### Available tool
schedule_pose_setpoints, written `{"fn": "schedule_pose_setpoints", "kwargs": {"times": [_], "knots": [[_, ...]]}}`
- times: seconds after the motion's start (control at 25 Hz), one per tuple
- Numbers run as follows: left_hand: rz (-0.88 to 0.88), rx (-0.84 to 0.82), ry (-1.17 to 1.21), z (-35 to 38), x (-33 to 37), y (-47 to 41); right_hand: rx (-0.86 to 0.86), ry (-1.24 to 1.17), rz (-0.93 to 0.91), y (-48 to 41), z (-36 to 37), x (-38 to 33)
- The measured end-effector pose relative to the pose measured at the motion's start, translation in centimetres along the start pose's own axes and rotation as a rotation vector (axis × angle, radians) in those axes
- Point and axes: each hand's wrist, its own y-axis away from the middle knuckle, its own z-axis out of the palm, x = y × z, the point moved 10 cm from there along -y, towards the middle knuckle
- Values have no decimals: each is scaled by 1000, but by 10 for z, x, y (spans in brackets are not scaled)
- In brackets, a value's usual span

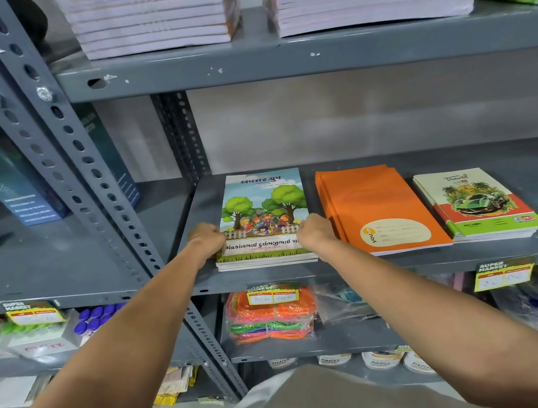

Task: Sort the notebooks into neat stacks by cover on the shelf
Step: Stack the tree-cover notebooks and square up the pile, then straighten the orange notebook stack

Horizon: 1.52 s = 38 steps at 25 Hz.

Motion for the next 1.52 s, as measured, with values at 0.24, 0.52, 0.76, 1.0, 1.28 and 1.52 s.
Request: {"fn": "schedule_pose_setpoints", "kwargs": {"times": [0.24, 0.52, 0.76, 1.0, 1.28, 1.52], "knots": [[261, 160, -261, -1, 68, 20, 124, 121, -100, -10, -65, -7], [550, 108, -411, 86, 179, 68, 348, 432, 44, -35, -160, 79], [301, -65, -279, 147, 205, 75, 253, 373, 93, -44, -174, 139], [229, 23, -267, 155, 206, 74, 257, 357, 35, -53, -172, 137], [238, -230, -281, 167, 204, 73, 58, 248, -111, -61, -162, 144], [283, -525, -579, 194, 198, 94, -387, 413, -233, -49, -130, 158]]}}
